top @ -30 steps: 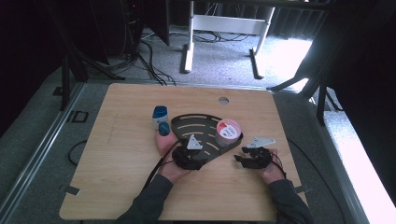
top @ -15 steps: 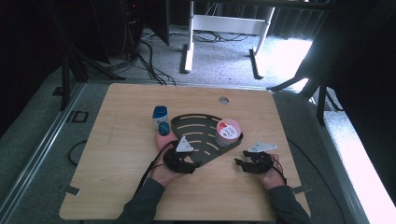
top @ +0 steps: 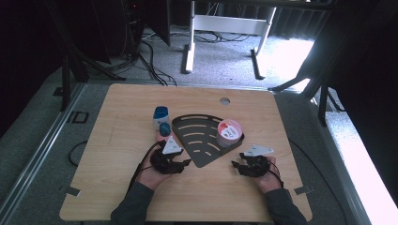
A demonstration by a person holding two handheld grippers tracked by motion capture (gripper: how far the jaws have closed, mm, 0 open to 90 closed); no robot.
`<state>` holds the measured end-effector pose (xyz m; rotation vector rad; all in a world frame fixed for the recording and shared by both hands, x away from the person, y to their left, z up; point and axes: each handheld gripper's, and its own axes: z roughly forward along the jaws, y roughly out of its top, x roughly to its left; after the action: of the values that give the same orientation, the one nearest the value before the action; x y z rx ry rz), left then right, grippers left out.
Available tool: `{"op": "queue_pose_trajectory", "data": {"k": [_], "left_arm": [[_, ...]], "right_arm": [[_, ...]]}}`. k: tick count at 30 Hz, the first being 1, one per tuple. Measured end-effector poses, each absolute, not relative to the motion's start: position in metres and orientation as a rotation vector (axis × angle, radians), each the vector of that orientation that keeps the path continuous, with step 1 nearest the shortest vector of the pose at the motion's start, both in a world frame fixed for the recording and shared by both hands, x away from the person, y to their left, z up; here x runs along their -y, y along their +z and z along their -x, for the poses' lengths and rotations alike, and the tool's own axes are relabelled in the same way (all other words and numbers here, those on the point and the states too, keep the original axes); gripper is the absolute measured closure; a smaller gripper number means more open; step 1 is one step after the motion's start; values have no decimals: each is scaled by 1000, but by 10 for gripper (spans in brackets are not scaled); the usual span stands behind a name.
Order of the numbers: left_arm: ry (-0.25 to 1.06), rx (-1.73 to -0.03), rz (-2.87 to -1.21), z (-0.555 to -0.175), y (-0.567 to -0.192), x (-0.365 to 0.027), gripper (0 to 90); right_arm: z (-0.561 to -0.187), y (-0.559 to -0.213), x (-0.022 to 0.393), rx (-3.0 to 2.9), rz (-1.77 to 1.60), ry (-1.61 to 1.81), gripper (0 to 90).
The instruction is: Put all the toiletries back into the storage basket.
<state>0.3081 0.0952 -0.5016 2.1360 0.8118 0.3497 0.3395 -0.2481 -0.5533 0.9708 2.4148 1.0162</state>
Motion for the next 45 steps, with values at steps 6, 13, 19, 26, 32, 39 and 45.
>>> {"op": "queue_pose_trajectory", "data": {"k": [6, 13, 19, 26, 32, 39, 45], "left_arm": [[368, -845, -2122, -305, -499, -108, 496], [397, -868, -2106, -302, -494, -123, 510], [437, -889, -2081, -301, -485, -136, 512], [459, -915, -2061, -305, -480, -145, 508], [474, -926, -2065, -308, -478, -148, 503], [509, -941, -2044, -314, -473, -153, 498], [539, -963, -2031, -321, -470, -156, 483]], "right_arm": [[-336, -548, 241, -2417, -929, 1075, 664], [-336, -544, 231, -2403, -916, 1102, 689], [-336, -541, 219, -2418, -886, 1129, 750], [-337, -545, 199, -2471, -827, 1097, 825], [-341, -549, 186, -2498, -814, 1083, 853], [-347, -553, 170, -2504, -818, 1089, 865], [-352, -555, 159, -2502, -815, 1086, 877]]}}
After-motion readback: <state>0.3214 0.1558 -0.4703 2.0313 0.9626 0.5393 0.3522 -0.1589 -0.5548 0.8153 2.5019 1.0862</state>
